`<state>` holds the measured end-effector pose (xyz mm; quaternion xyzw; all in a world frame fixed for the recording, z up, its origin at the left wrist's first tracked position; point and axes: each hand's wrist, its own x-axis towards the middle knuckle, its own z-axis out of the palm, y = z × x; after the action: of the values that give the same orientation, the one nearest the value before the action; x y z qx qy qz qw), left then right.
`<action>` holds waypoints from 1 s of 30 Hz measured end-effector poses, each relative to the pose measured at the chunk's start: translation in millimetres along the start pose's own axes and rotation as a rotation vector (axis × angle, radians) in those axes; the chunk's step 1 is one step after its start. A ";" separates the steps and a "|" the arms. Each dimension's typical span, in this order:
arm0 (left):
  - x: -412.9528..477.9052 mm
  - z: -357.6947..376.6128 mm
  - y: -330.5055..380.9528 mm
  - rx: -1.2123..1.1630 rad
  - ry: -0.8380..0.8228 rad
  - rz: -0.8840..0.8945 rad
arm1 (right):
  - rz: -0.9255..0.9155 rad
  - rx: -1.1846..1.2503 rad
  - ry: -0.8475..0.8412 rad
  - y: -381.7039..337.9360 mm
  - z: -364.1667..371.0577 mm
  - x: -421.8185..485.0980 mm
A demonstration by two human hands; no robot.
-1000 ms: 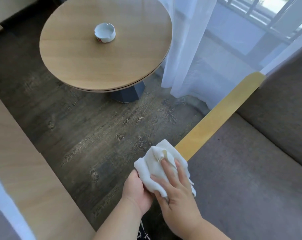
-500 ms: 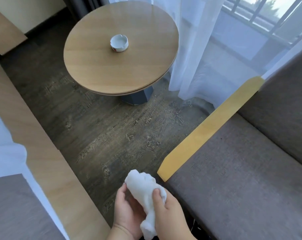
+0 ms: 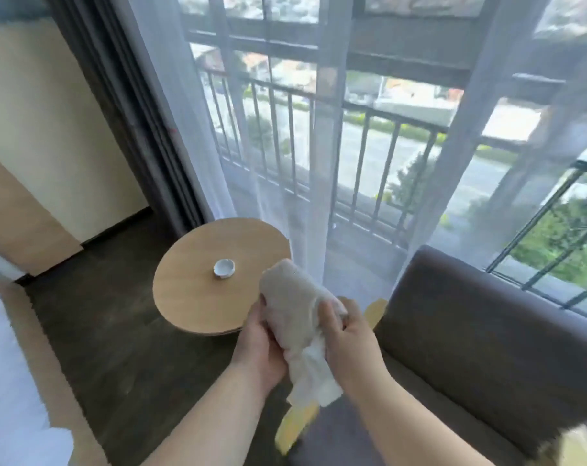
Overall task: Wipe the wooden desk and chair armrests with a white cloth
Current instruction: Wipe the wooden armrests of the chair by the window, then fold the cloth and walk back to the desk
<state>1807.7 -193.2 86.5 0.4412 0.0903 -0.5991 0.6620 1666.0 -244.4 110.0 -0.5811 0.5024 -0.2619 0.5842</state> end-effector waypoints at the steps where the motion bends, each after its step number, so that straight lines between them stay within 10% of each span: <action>1: -8.8 24.4 10.5 0.012 -0.054 0.017 | -0.052 -0.020 0.037 -23.2 -12.4 -2.5; 13: -182.1 257.2 12.2 0.422 -0.667 0.049 | -0.357 -0.020 0.685 -180.5 -181.1 -144.0; 30: -608.9 313.3 -373.1 1.047 -1.282 -0.360 | -0.129 -0.226 1.719 -87.5 -380.1 -718.6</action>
<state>1192.0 64.3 490.0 0.2445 -0.5227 -0.7943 0.1900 1094.3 220.7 464.1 -0.2636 0.7586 -0.5911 -0.0750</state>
